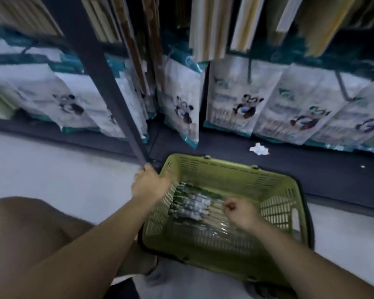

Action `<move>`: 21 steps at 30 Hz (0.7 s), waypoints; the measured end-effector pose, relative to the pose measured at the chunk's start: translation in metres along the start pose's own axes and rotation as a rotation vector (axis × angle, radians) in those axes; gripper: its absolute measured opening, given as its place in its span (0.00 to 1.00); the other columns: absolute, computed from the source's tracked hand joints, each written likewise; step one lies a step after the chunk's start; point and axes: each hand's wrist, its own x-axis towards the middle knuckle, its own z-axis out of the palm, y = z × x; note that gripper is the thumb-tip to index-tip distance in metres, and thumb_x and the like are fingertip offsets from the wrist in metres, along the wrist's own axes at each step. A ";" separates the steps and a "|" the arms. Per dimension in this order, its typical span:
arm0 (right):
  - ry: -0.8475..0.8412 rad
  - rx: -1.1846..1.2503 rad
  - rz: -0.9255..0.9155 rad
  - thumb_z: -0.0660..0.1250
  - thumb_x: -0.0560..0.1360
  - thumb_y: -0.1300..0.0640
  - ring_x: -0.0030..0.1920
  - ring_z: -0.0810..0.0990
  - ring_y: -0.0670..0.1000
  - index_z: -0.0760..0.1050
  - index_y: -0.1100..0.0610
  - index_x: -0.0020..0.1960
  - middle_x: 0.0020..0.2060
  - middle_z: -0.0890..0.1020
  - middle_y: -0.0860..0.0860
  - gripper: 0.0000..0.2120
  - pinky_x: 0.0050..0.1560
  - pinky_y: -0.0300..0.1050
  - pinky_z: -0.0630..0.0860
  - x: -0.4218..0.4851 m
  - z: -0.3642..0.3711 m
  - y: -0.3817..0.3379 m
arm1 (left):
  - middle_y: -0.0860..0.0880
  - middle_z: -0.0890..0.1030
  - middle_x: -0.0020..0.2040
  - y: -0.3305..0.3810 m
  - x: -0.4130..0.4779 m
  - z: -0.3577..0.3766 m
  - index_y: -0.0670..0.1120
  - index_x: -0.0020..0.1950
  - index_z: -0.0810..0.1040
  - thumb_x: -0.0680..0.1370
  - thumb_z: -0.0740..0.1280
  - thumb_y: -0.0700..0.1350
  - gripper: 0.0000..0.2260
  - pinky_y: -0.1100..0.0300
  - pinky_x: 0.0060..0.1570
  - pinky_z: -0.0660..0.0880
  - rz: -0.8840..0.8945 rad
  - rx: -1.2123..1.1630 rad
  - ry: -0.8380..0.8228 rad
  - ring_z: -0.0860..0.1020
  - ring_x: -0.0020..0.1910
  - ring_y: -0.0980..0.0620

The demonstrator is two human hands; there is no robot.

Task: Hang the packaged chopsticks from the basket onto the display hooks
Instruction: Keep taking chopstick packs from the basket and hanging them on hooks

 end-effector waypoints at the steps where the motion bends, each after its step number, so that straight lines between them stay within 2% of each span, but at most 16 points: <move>1: -0.035 -0.018 0.008 0.67 0.80 0.59 0.53 0.83 0.54 0.83 0.57 0.54 0.50 0.86 0.54 0.07 0.49 0.41 0.73 0.008 0.014 0.007 | 0.38 0.74 0.69 -0.012 0.003 0.007 0.43 0.75 0.66 0.80 0.58 0.65 0.32 0.43 0.66 0.72 -0.002 -0.021 -0.019 0.73 0.67 0.35; 3: -0.076 -0.081 0.016 0.66 0.80 0.60 0.52 0.83 0.56 0.83 0.59 0.54 0.51 0.86 0.56 0.08 0.49 0.43 0.75 0.021 0.036 0.019 | 0.39 0.77 0.66 -0.033 0.007 0.020 0.45 0.72 0.68 0.81 0.57 0.65 0.28 0.43 0.63 0.74 0.027 -0.075 -0.066 0.76 0.63 0.36; 6: -0.122 -0.163 0.004 0.67 0.80 0.54 0.48 0.83 0.53 0.81 0.50 0.55 0.48 0.85 0.52 0.06 0.51 0.48 0.80 0.040 0.061 0.033 | 0.46 0.81 0.50 -0.054 0.007 0.035 0.52 0.56 0.70 0.82 0.58 0.63 0.16 0.49 0.48 0.76 0.082 -0.157 -0.067 0.80 0.50 0.40; 8: -0.159 -0.209 -0.032 0.68 0.80 0.52 0.49 0.81 0.52 0.79 0.48 0.59 0.50 0.83 0.51 0.08 0.52 0.50 0.80 0.051 0.076 0.038 | 0.51 0.81 0.45 -0.059 0.008 0.039 0.55 0.52 0.69 0.81 0.59 0.64 0.13 0.52 0.42 0.73 0.095 -0.215 -0.040 0.80 0.45 0.45; 10: -0.202 -0.246 -0.054 0.71 0.78 0.51 0.56 0.80 0.54 0.76 0.51 0.66 0.59 0.82 0.53 0.17 0.56 0.51 0.79 0.061 0.090 0.038 | 0.54 0.80 0.42 -0.060 0.010 0.041 0.57 0.49 0.70 0.80 0.60 0.65 0.13 0.53 0.40 0.72 0.099 -0.256 -0.023 0.80 0.43 0.50; 13: -0.201 -0.445 -0.126 0.73 0.75 0.46 0.64 0.76 0.56 0.72 0.49 0.71 0.67 0.76 0.53 0.27 0.59 0.49 0.77 0.071 0.108 0.037 | 0.53 0.79 0.39 -0.062 0.013 0.043 0.56 0.47 0.69 0.80 0.61 0.65 0.13 0.54 0.38 0.73 0.088 -0.289 -0.023 0.80 0.40 0.49; 15: -0.176 -0.565 -0.174 0.73 0.74 0.45 0.67 0.73 0.57 0.71 0.49 0.71 0.69 0.73 0.53 0.28 0.60 0.50 0.74 0.074 0.116 0.038 | 0.52 0.79 0.39 -0.064 0.014 0.045 0.55 0.47 0.70 0.80 0.61 0.65 0.14 0.54 0.37 0.74 0.079 -0.288 -0.009 0.79 0.39 0.51; 18: -0.172 -0.645 -0.185 0.70 0.77 0.49 0.69 0.71 0.58 0.70 0.51 0.72 0.71 0.71 0.55 0.26 0.63 0.52 0.73 0.079 0.125 0.040 | 0.52 0.80 0.38 -0.064 0.016 0.046 0.55 0.47 0.70 0.80 0.61 0.65 0.14 0.54 0.37 0.75 0.079 -0.278 0.005 0.78 0.36 0.56; 21: -0.137 -0.621 -0.181 0.67 0.79 0.51 0.65 0.75 0.58 0.73 0.52 0.69 0.67 0.75 0.55 0.19 0.58 0.50 0.76 0.083 0.128 0.043 | 0.53 0.80 0.38 -0.062 0.017 0.046 0.55 0.47 0.71 0.80 0.62 0.64 0.13 0.55 0.35 0.74 0.072 -0.282 -0.006 0.78 0.36 0.57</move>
